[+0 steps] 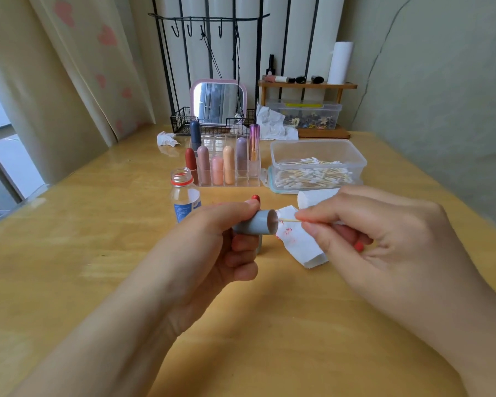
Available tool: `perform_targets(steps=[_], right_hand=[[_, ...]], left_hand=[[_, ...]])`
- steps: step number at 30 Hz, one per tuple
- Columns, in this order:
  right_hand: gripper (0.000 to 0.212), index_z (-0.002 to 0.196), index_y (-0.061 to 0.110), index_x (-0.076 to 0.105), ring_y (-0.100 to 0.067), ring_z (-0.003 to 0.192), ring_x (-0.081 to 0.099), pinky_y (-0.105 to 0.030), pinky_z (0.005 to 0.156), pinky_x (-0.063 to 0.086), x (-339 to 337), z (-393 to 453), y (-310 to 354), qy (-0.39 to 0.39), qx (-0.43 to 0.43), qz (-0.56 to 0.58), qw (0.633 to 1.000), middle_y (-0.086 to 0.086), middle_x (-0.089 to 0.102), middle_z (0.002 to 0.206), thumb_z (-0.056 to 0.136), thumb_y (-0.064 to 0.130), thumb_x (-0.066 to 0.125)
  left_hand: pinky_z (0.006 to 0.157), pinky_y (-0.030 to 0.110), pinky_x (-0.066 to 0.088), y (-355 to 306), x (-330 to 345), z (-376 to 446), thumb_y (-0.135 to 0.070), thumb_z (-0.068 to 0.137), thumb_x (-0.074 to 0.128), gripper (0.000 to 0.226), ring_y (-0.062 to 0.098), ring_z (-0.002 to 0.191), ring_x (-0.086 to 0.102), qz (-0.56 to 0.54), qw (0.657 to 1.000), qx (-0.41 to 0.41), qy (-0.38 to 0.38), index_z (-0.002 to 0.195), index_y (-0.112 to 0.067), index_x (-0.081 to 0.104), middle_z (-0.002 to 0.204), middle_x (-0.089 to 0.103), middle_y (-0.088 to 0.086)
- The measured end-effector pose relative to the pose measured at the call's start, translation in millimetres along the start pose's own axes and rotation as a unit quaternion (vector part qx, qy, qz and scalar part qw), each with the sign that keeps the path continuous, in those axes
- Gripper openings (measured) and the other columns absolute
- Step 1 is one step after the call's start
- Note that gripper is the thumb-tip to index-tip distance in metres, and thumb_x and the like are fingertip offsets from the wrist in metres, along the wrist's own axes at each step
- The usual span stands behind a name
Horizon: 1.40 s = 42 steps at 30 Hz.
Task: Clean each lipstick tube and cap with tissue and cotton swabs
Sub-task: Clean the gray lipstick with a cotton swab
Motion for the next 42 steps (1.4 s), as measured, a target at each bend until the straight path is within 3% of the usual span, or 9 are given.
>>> perform_targets(steps=[6,12,16,20,24,29,36,39,42], right_hand=[[0.006,0.078,0.01,0.073,0.006,0.06,0.04,-0.004,0.058,0.03,-3,-1,2,0.006,0.001,0.036,0.999,0.014,0.048,0.064,0.079,0.009,0.068],[0.006,0.074,0.011,0.069,-0.005,0.058,0.033,-0.013,0.051,0.03,1,-3,6,0.023,-0.015,-0.024,0.999,0.008,0.044,0.057,0.078,0.007,0.066],[0.012,0.077,0.013,0.07,-0.012,0.056,0.042,-0.019,0.049,0.034,-2,-4,5,0.012,-0.008,0.006,1.0,-0.001,0.054,0.056,0.083,0.016,0.061],[0.015,0.076,0.015,0.068,-0.012,0.054,0.039,-0.024,0.045,0.034,2,-4,3,0.018,0.012,-0.013,1.0,0.003,0.046,0.05,0.083,0.02,0.056],[0.013,0.075,0.018,0.067,-0.006,0.05,0.038,-0.013,0.043,0.028,1,-6,8,0.043,0.012,0.062,0.997,0.005,0.046,0.051,0.081,0.022,0.057],[0.014,0.074,0.016,0.067,-0.008,0.051,0.036,-0.018,0.042,0.029,2,-3,5,0.025,0.027,0.012,0.999,0.005,0.044,0.047,0.082,0.021,0.056],[0.011,0.069,0.021,0.062,-0.005,0.037,0.03,-0.006,0.04,0.019,4,-7,2,0.036,0.111,0.155,0.981,0.002,0.042,0.047,0.08,0.019,0.063],[0.009,0.073,0.023,0.062,-0.009,0.041,0.037,-0.01,0.039,0.024,4,-6,1,0.003,0.143,0.15,0.978,-0.001,0.05,0.049,0.081,0.023,0.06],[0.002,0.079,0.026,0.061,-0.014,0.043,0.04,-0.013,0.039,0.026,8,-5,6,0.051,0.14,0.188,0.971,-0.003,0.054,0.053,0.081,0.025,0.06]], left_hand=[[0.038,0.02,0.023,2,1,-3,-0.016,0.078,0.056,0.009,0.012,0.045,0.021,0.006,1.0,-0.013,-0.006,0.075,-0.009,0.052,0.052,0.028,0.0],[0.037,0.02,0.024,0,-1,-2,-0.016,0.083,0.053,0.017,0.013,0.049,0.019,0.001,1.0,0.001,-0.022,0.069,-0.008,0.054,0.053,0.028,0.001],[0.039,0.021,0.022,1,0,0,-0.014,0.087,0.05,0.039,0.015,0.053,0.016,-0.003,1.0,0.002,-0.024,0.048,-0.014,0.058,0.051,0.029,0.0],[0.038,0.021,0.023,-3,-1,-2,-0.014,0.087,0.049,0.037,0.013,0.051,0.018,-0.004,1.0,0.012,-0.027,0.051,-0.012,0.061,0.049,0.031,-0.001],[0.037,0.02,0.023,-1,-1,-2,-0.013,0.087,0.048,0.036,0.014,0.051,0.017,0.001,0.999,0.009,-0.033,0.052,-0.012,0.057,0.052,0.027,0.001],[0.038,0.02,0.022,1,-1,0,-0.014,0.086,0.048,0.037,0.015,0.054,0.015,0.001,1.0,0.006,-0.023,0.051,-0.013,0.058,0.051,0.029,0.0],[0.04,0.021,0.029,-1,-1,2,-0.014,0.079,0.053,0.017,0.013,0.048,0.023,0.008,0.999,0.044,-0.005,0.065,-0.007,0.058,0.054,0.029,0.002],[0.04,0.021,0.031,-1,1,1,-0.02,0.07,0.057,0.013,0.014,0.049,0.023,0.007,0.999,0.05,0.007,0.063,-0.008,0.06,0.054,0.03,0.002],[0.04,0.02,0.029,-3,-2,1,-0.017,0.076,0.056,0.02,0.013,0.048,0.024,-0.001,0.999,0.052,-0.001,0.059,-0.01,0.062,0.054,0.03,0.002]])
Point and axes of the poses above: each hand's wrist, its own z-axis towards the middle knuckle, its own x-axis out of the palm, y = z × x, the point moved 5 cm from there along z, towards the middle knuckle
